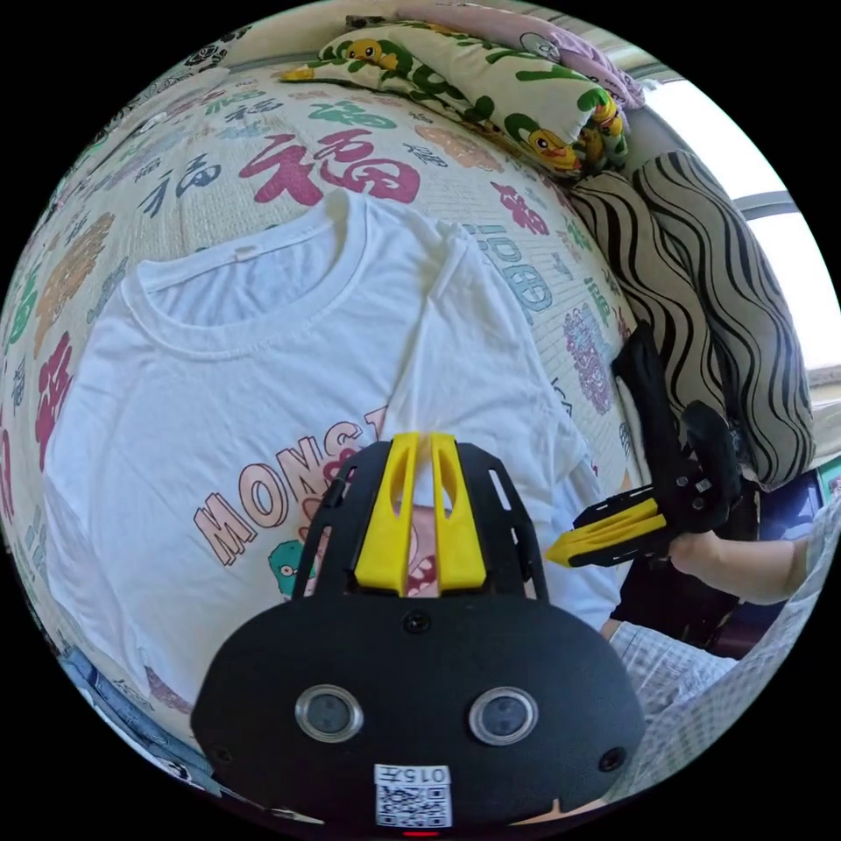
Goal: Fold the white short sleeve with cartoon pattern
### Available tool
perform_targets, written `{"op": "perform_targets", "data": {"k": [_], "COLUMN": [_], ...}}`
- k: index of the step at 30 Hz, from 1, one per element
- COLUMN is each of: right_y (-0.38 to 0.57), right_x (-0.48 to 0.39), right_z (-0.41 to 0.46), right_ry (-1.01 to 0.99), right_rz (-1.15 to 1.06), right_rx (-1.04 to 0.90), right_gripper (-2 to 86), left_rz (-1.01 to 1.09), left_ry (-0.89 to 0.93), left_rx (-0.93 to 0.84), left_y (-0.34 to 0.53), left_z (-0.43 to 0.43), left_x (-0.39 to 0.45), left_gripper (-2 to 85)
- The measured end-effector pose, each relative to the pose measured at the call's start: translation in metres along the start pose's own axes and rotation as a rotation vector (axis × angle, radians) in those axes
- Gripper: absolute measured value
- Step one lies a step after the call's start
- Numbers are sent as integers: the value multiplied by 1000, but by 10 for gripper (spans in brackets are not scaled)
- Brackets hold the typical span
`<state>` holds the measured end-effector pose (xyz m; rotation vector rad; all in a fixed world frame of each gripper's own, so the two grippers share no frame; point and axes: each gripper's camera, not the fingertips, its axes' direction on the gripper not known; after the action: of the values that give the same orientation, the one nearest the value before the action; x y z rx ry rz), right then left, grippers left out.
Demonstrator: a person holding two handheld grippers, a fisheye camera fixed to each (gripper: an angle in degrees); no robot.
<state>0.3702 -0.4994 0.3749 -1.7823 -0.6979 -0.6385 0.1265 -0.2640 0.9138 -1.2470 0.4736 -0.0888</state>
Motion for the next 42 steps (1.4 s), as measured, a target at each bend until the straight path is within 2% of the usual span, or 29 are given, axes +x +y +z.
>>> {"op": "perform_targets", "data": {"k": [4,6,8,14,17,20,25,28,32,37,42], "right_y": [-15,-32,-51,-54,-62,-87,-177,-246,-326,-385,-409], "right_x": [-16,-17,-17,-44,-63,-101,-193,-256,-329,-383,-412], "right_z": [-30,-28,-6,-2,-10,-25,-24,7,71,141,175], "right_ry": [47,93,181,232,230,184,160,99,43,244,451], "right_rz": [-4,-12,4,24,55,-11,-225,-325,-355,-339,-318], "right_rx": [194,169,15,-8,-29,5,52,32,-64,-144,-193], "right_gripper": [-7,-6,-7,-4,5,30,52,63,71,104,84], "left_rz": [7,7,6,-2,-70,-222,-744,-933,-988,-967,-938], "left_ry": [121,88,-14,13,63,72,-66,-85,-35,35,58], "left_rx": [118,59,6,33,90,258,542,585,627,577,583], "left_y": [21,21,25,56,87,145,290,346,378,386,401], "left_z": [-15,-6,4,2,-11,-45,-96,-99,-95,-74,-70], "left_x": [-15,-20,-26,-47,-62,-90,-167,-207,-236,-258,-265], "left_gripper": [21,20,14,4,10,26,58,63,75,79,15]}}
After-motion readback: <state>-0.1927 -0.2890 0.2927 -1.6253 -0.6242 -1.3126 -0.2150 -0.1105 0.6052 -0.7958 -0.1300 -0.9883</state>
